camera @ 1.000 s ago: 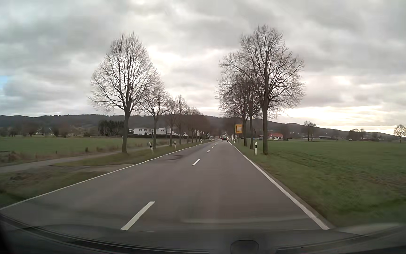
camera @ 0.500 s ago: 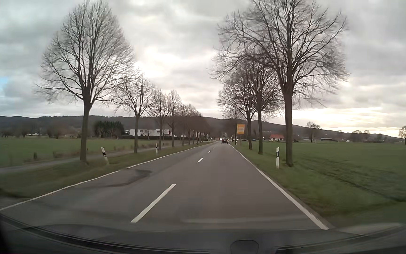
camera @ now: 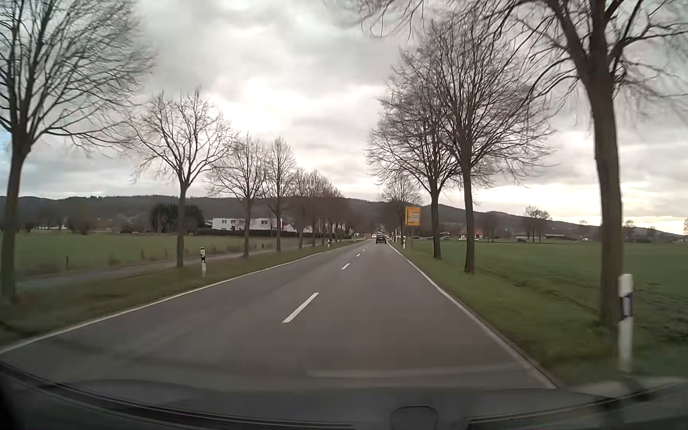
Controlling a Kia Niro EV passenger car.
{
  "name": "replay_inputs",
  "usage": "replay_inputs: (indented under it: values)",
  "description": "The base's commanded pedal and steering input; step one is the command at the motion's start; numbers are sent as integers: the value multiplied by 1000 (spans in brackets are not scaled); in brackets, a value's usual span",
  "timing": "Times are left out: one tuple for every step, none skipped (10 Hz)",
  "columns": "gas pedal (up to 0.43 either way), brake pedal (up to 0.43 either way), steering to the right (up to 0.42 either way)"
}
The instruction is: Follow the waypoints while adhering to traffic rules and regulations
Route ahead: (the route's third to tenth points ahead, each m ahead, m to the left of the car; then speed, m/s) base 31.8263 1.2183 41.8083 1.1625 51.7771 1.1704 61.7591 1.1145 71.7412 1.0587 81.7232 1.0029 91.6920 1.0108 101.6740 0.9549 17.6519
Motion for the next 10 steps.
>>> replay_inputs:
  values:
    - [0,0,6]
    - [0,0,6]
    - [0,0,6]
    - [0,0,6]
    - [0,0,6]
    - [98,0,6]
    - [130,0,6]
    - [130,0,6]
    - [138,0,6]
    - [138,0,6]
